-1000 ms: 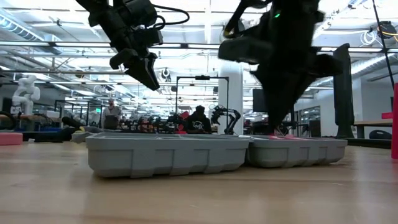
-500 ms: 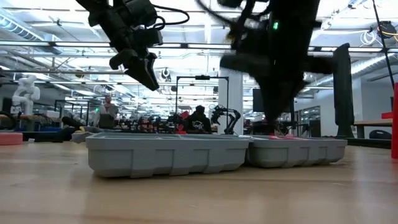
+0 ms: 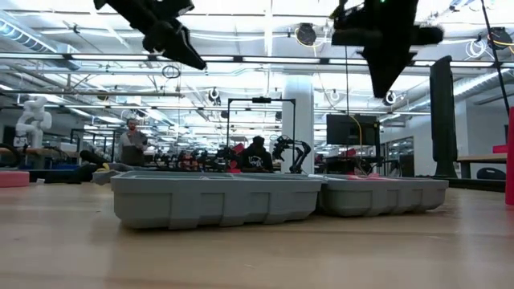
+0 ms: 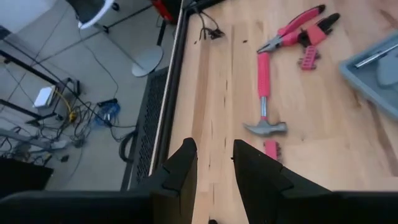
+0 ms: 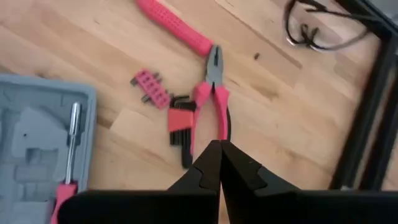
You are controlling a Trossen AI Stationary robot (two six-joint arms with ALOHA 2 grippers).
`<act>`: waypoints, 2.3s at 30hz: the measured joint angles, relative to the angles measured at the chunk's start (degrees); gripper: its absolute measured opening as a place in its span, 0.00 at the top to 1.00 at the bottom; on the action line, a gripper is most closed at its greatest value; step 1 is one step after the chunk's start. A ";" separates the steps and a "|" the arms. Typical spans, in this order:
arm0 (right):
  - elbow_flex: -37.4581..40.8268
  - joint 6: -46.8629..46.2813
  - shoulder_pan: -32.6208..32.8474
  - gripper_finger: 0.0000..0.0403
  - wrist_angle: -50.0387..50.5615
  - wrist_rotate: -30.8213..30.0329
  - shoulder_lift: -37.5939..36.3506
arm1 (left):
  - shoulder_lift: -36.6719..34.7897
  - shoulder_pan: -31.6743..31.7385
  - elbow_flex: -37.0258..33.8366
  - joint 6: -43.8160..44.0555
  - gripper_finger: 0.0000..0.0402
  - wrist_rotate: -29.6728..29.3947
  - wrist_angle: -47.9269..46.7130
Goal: Prefit tool cases
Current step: Put the red screwdriver into the gray prefit tools case
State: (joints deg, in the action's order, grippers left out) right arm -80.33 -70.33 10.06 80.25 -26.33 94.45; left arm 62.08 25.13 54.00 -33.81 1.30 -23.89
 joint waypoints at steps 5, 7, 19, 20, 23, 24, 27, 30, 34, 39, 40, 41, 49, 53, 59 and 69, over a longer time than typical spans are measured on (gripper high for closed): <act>13.43 19.12 -8.20 1.00 -29.38 12.88 -4.68 | 4.92 2.70 0.02 -0.02 0.73 5.33 2.77; 20.24 23.81 -10.02 1.00 -45.66 21.59 -4.23 | 8.34 3.35 0.02 -0.07 0.73 9.88 3.96; 26.97 20.96 -7.68 1.00 -56.05 27.75 0.72 | 22.64 3.51 0.02 -1.15 0.73 13.71 6.27; 26.97 21.38 -7.63 1.00 -56.11 27.76 0.71 | 22.99 3.51 0.02 -1.15 0.73 13.75 6.74; 26.97 22.26 -7.27 1.00 -57.04 27.34 0.68 | 23.08 3.51 0.02 -1.13 0.73 13.92 7.29; 26.97 22.69 -7.28 1.00 -57.26 26.68 0.68 | 23.08 3.51 0.02 -1.10 0.73 13.91 7.54; 26.67 24.10 -7.21 1.00 -58.04 25.30 0.68 | 23.06 3.51 0.02 -1.02 0.73 13.93 8.36; 25.48 26.40 -7.17 1.00 -58.34 25.11 0.68 | 23.02 3.51 0.02 -1.02 0.73 13.93 8.55; 25.18 26.60 -6.56 1.00 -58.11 25.13 0.60 | 23.03 3.49 0.02 -0.08 0.73 13.93 8.53; 25.15 25.92 -5.59 1.00 -58.44 25.37 2.35 | 23.02 3.47 0.02 0.38 0.73 13.97 8.45; 25.18 25.83 -5.37 1.00 -58.76 25.74 2.68 | 23.02 3.45 0.02 0.40 0.73 13.98 8.44; 25.15 25.64 -5.33 1.00 -59.37 26.34 3.07 | 23.02 3.47 0.02 0.40 0.73 13.97 8.42; 24.89 24.53 -5.04 1.00 -60.03 26.67 5.38 | 23.00 3.47 0.02 0.44 0.73 13.97 8.42; 25.00 24.77 -5.03 1.00 -60.69 26.66 5.47 | 23.00 3.47 0.02 0.44 0.73 13.97 8.44; 24.76 26.21 -5.03 1.00 -61.00 26.47 5.05 | 23.00 3.47 0.02 0.44 0.73 13.97 8.44; 17.05 25.47 -1.59 1.00 -51.43 24.65 3.68 | 23.00 3.47 0.02 1.60 0.73 13.93 8.36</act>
State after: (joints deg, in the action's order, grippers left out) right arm -63.29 -44.86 8.47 28.82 -1.67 98.13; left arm 85.08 28.60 54.02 -32.20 15.22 -15.53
